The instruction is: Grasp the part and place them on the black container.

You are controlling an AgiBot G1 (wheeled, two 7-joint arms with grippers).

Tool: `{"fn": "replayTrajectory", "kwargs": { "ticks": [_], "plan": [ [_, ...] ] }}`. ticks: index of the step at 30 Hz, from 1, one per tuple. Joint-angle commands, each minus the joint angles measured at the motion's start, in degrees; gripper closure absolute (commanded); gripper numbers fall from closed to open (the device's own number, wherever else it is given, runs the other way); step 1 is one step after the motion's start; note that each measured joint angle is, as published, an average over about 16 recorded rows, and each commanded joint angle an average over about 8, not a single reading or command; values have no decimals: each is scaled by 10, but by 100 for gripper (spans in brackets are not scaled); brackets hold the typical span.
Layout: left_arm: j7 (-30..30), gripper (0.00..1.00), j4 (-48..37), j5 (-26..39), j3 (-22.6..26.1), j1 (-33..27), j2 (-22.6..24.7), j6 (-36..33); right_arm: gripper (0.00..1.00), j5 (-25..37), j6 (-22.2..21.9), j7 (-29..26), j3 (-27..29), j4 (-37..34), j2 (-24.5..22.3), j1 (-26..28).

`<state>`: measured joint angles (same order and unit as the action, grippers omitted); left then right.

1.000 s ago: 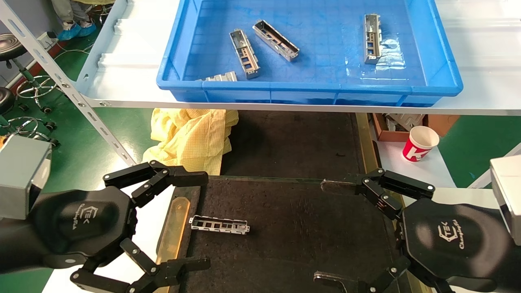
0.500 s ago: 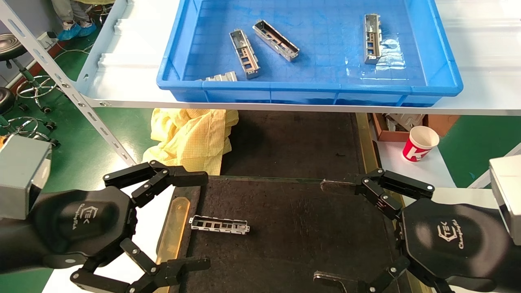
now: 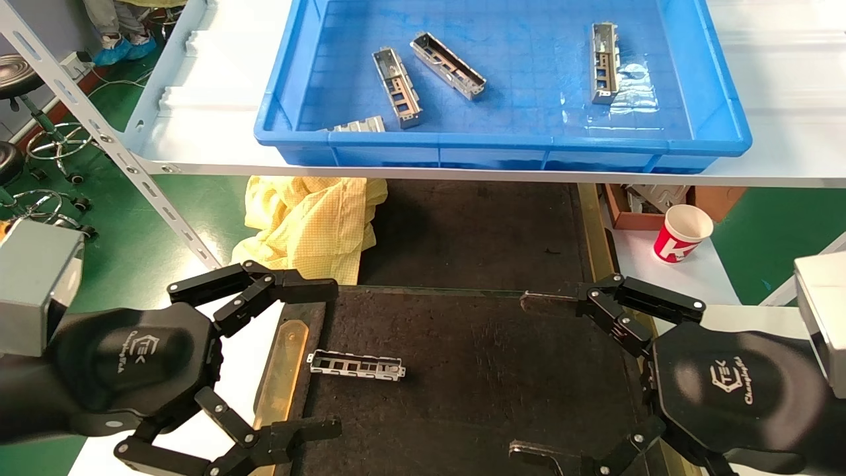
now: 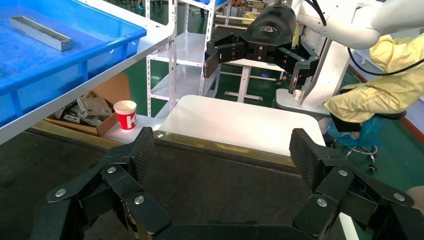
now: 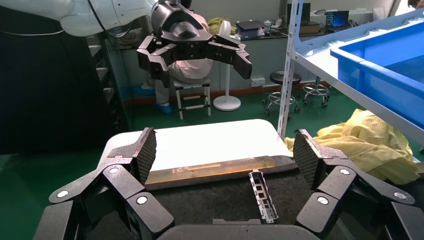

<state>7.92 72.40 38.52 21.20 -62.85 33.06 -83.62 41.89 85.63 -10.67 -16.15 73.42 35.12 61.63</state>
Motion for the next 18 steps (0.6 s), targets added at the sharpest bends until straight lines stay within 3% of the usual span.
{"fn": "replayTrajectory", "kwargs": {
  "ticks": [1,18],
  "plan": [
    [0,0,0,0,0,0,0,0,0,0,0,0,0,0,0,0],
    [0,0,0,0,0,0,0,0,0,0,0,0,0,0,0,0]
  ]
}}
